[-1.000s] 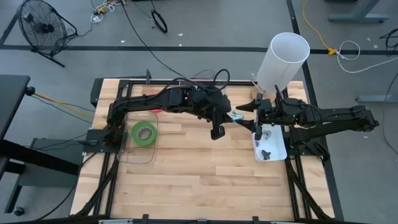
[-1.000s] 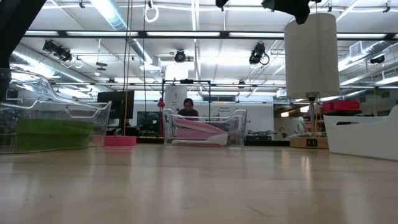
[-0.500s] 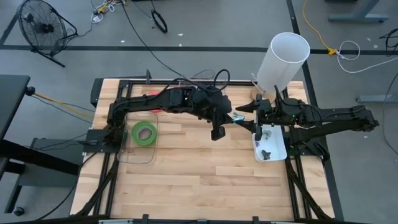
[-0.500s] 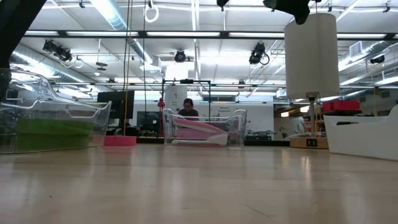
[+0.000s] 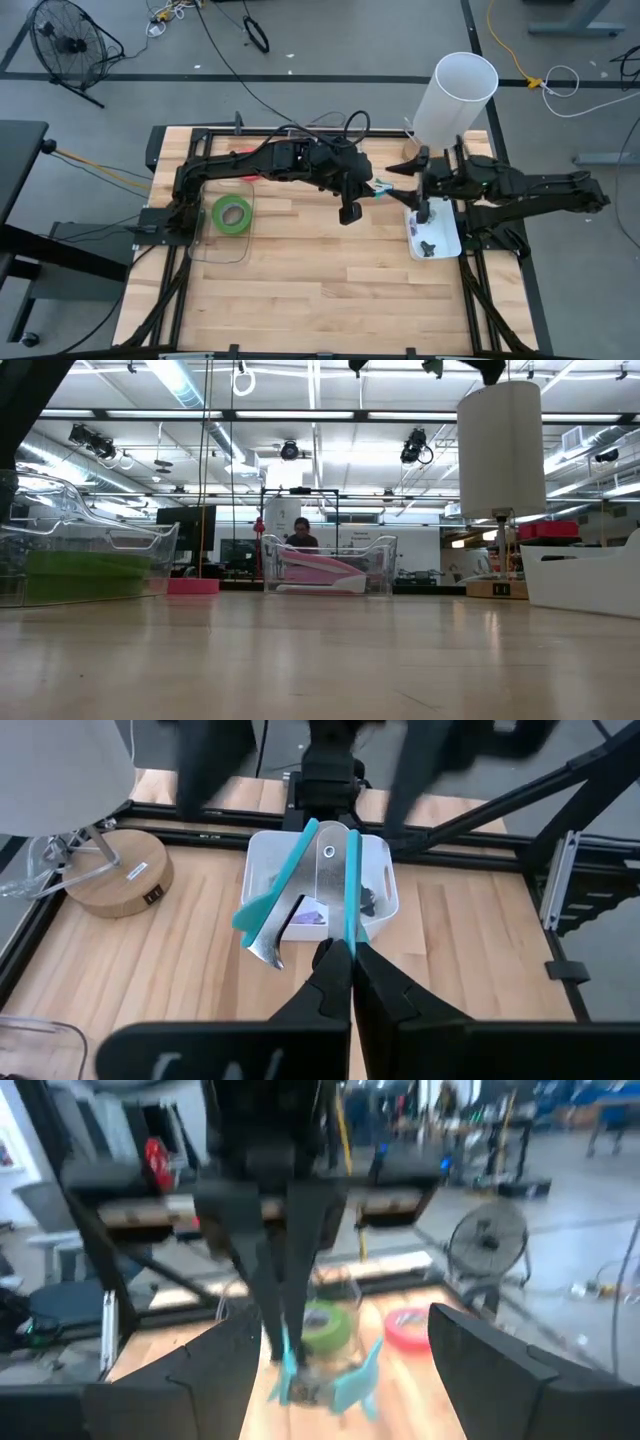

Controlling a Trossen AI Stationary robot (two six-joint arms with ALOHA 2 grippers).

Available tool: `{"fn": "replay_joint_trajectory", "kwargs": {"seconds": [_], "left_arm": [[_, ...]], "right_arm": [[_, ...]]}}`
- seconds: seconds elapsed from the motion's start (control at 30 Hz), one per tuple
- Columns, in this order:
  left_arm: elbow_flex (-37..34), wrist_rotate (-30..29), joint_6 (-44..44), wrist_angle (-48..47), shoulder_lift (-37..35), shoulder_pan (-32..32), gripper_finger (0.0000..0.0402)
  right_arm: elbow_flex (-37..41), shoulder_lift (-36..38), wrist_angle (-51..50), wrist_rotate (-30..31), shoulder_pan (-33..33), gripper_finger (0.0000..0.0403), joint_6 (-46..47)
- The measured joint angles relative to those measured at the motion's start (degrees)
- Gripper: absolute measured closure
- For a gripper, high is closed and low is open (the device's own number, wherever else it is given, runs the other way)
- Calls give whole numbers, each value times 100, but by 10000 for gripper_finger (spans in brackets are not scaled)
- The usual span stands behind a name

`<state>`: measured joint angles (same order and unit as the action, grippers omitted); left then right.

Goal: Pick and place Stapler, Stapler remover, tape
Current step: Put the blue staple remover into the white bin

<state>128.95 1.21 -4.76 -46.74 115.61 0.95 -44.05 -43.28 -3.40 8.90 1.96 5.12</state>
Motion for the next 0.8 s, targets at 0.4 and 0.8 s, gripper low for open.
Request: {"fn": "replay_joint_trajectory", "kwargs": {"seconds": [0.4,0.8], "left_arm": [[0,-99,101,129,0,38,400],[0,-97,118,280,-5,48,400]], "right_arm": [[0,457,-398,78,1,119,347],[0,160,-406,50,4,136,492]]}}
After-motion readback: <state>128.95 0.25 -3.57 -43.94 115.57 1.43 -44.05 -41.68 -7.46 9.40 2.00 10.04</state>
